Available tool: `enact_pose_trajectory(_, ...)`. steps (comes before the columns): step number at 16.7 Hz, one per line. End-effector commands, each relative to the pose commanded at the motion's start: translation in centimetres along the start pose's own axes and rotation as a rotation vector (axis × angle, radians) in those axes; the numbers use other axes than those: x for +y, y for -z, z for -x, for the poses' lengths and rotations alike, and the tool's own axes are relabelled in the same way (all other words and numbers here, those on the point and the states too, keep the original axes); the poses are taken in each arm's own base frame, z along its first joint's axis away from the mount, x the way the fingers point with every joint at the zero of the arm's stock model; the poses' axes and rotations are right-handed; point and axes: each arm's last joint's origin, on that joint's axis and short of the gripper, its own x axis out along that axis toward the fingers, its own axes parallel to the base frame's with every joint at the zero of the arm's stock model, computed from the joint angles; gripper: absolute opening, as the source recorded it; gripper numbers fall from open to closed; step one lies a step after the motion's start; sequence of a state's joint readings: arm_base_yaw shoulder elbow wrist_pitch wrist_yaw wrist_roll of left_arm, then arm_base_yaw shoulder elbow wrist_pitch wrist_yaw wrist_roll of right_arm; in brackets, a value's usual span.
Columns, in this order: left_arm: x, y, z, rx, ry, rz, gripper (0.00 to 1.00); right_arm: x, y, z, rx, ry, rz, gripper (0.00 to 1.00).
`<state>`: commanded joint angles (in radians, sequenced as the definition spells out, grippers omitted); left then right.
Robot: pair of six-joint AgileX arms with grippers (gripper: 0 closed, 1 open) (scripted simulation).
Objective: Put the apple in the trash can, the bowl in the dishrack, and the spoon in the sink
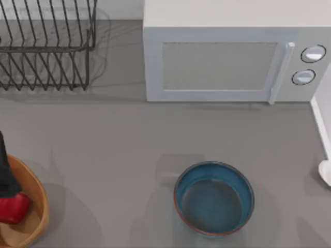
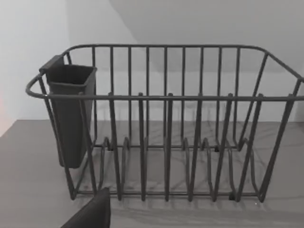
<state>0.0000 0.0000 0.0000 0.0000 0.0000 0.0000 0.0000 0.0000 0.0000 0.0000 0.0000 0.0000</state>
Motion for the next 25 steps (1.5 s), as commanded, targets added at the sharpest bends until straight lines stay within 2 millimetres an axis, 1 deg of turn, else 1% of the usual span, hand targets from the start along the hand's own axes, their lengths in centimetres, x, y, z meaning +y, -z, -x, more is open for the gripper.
enact_pose_trajectory(4, 0.0, 0.0, 0.0, 0.003, 0.002, 0.001, 1.00, 0.0, 0.0, 0.0, 0.000, 0.000, 0.000, 1.00)
enact_pose_trajectory(7, -0.3, -1.2, 0.0, 0.040, 0.025, 0.025, 1.00, 0.0, 0.0, 0.0, 0.000, 0.000, 0.000, 1.00)
enact_pose_trajectory(9, -0.7, -2.9, -0.2, 0.098, 0.059, 0.060, 1.00, 0.0, 0.0, 0.0, 0.000, 0.000, 0.000, 1.00)
enact_pose_trajectory(11, -1.3, -5.3, -0.7, 0.180, 0.104, 0.104, 1.00, 0.0, 0.0, 0.0, 0.000, 0.000, 0.000, 1.00)
enact_pose_trajectory(13, -2.2, -8.0, -1.7, 0.283, 0.152, 0.153, 1.00, 0.0, 0.0, 0.0, 0.000, 0.000, 0.000, 1.00)
enact_pose_trajectory(15, -3.5, -11.0, -3.3, 0.405, 0.199, 0.199, 1.00, 0.0, 0.0, 0.0, 0.000, 0.000, 0.000, 1.00)
enact_pose_trajectory(18, -6.6, -14.9, -6.8, 0.615, 0.256, 0.254, 1.00, 0.0, 0.0, 0.0, 0.000, 0.000, 0.000, 1.00)
enact_pose_trajectory(20, -9.7, -16.9, -9.5, 0.765, 0.278, 0.275, 1.00, 0.0, 0.0, 0.0, 0.000, 0.000, 0.000, 1.00)
enact_pose_trajectory(22, -13.6, -18.0, -12.1, 0.915, 0.285, 0.279, 1.00, 0.0, 0.0, 0.0, 0.000, 0.000, 0.000, 1.00)
enact_pose_trajectory(23, -15.8, -18.2, -13.2, 0.988, 0.282, 0.274, 1.00, 0.0, 0.0, 0.0, 0.000, 0.000, 0.000, 1.00)
enact_pose_trajectory(25, -20.5, -17.9, -15.1, 1.127, 0.264, 0.253, 1.00, 0.0, 0.0, 0.0, 0.000, 0.000, 0.000, 1.00)
